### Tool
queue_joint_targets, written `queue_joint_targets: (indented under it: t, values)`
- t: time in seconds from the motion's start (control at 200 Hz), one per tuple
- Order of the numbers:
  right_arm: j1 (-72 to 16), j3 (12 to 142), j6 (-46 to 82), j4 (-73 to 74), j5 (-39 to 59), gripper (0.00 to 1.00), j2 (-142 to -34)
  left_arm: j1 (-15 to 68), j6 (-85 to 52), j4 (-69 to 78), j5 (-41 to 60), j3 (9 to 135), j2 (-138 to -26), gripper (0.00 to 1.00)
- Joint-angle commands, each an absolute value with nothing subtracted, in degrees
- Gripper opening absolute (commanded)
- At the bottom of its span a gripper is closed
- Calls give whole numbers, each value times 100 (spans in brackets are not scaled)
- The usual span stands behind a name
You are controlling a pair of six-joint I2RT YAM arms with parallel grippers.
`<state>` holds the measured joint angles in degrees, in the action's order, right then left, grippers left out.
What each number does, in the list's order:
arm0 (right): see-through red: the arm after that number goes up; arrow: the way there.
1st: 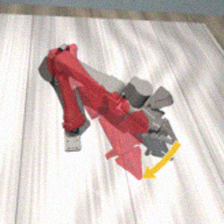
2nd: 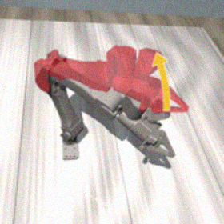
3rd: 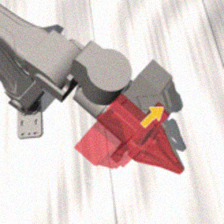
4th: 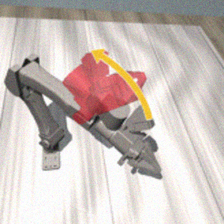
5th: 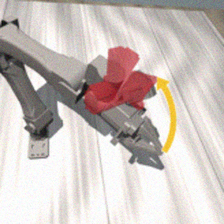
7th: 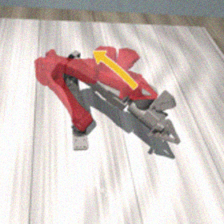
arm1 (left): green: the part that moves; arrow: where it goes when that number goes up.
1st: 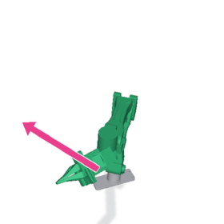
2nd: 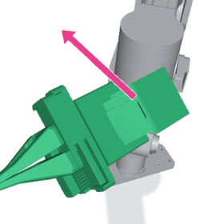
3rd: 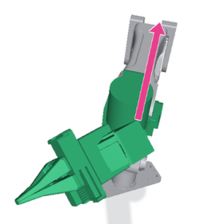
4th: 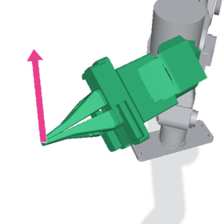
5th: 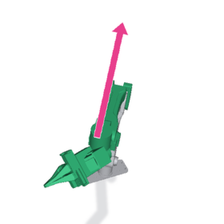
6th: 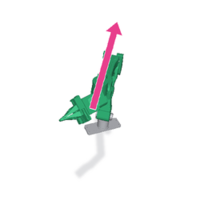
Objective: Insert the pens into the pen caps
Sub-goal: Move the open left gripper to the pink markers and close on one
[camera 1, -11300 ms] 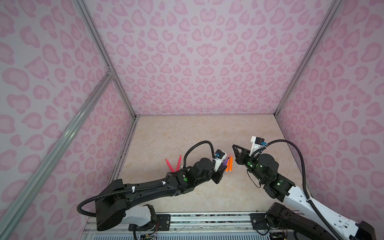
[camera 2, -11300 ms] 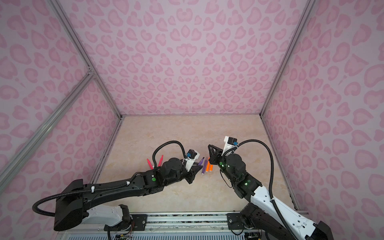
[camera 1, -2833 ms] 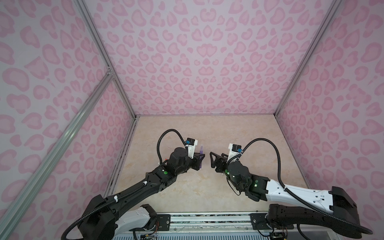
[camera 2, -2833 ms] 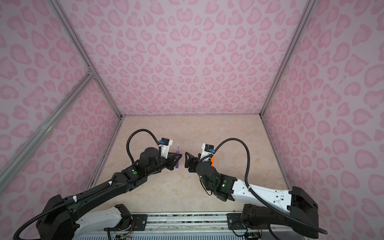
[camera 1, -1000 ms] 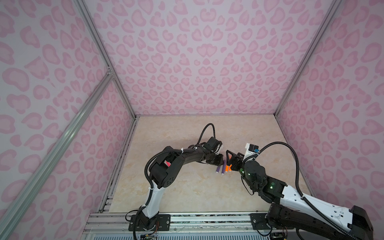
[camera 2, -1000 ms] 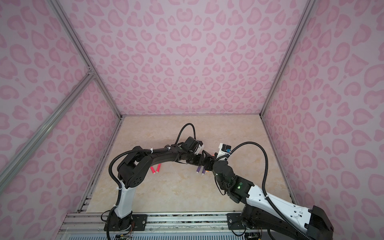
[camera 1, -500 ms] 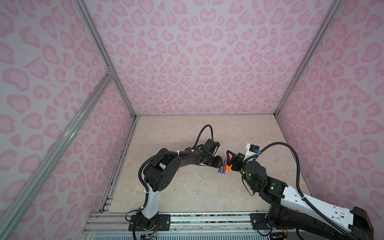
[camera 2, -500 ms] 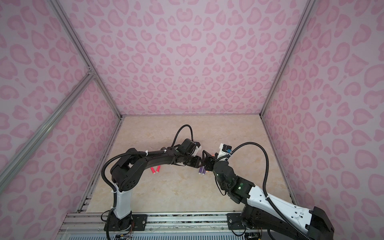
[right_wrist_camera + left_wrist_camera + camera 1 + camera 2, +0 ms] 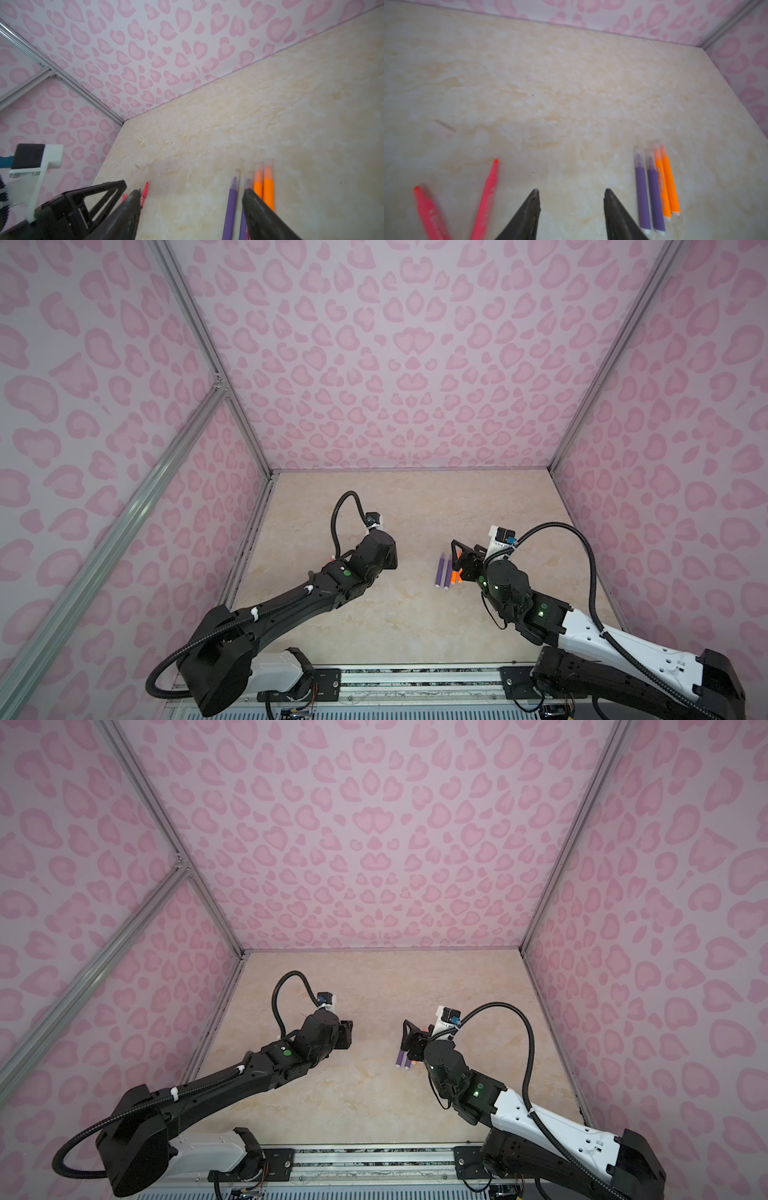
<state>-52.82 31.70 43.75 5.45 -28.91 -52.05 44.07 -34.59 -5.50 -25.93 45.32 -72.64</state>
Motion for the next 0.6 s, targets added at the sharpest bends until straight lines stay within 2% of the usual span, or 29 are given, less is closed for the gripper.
queue_joint_targets:
  t: [0.0, 0.09, 0.275, 0.595]
  values:
    - [-5283, 3215, 4310, 687, -2869, 78, -5294, 4252, -4165, -1370, -4013, 4425, -6948, 50]
    - [-5287, 3254, 4334, 668, -2864, 78, -5390, 4079, -4453, -1709, -4153, 4460, -6914, 52]
    - [-5282, 3314, 4331, 652, -2769, 77, -5485, 3962, -4975, -2235, -4014, 4668, -7402, 51]
    - [-5285, 3296, 4346, 641, -2795, 77, -5441, 3408, -5198, -2398, -2787, 5061, -8781, 48]
